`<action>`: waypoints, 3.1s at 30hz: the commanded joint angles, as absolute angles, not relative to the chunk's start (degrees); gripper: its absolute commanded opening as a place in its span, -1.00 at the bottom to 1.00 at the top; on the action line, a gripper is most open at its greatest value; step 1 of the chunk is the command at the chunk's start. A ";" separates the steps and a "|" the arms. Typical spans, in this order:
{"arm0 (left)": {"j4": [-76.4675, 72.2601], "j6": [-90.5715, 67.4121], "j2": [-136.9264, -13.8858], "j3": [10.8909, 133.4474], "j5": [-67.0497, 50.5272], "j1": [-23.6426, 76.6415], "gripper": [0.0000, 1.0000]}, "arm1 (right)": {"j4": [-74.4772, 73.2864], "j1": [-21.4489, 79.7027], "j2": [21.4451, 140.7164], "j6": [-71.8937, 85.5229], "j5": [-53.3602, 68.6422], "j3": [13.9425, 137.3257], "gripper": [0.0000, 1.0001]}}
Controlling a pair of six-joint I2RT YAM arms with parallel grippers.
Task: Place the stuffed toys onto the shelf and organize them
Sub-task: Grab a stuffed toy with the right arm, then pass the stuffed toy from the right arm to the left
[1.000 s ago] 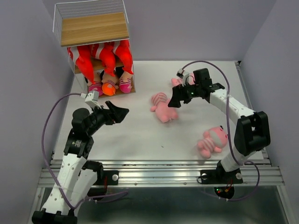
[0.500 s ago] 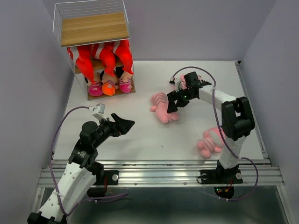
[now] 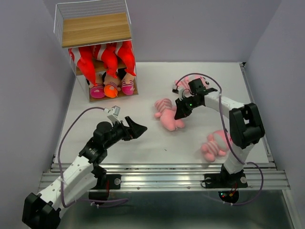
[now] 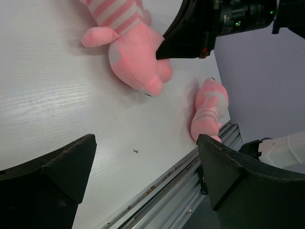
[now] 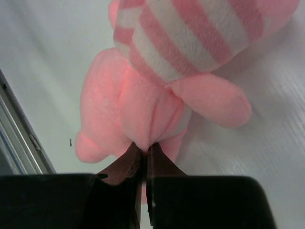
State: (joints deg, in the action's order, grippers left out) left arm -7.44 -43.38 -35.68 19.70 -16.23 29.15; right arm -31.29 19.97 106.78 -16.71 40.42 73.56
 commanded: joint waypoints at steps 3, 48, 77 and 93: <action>-21.78 -49.30 -38.40 15.91 -13.72 32.69 0.97 | -32.69 20.30 89.16 -26.01 41.41 69.53 -0.99; -51.32 -58.01 -80.15 39.02 -20.73 46.85 0.34 | -55.98 21.36 63.63 -65.83 36.56 63.11 -0.99; -71.55 -87.44 -80.16 18.54 -22.50 36.83 -1.00 | -70.05 21.36 64.60 -80.14 45.53 73.31 1.00; -72.24 -96.85 -84.02 23.11 -26.37 37.00 -1.00 | -49.59 27.42 63.98 -81.57 32.44 59.33 1.00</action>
State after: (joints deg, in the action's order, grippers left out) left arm -66.65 -94.13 -83.42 20.16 -23.46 36.99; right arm -59.51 26.24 65.21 -83.05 35.66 61.01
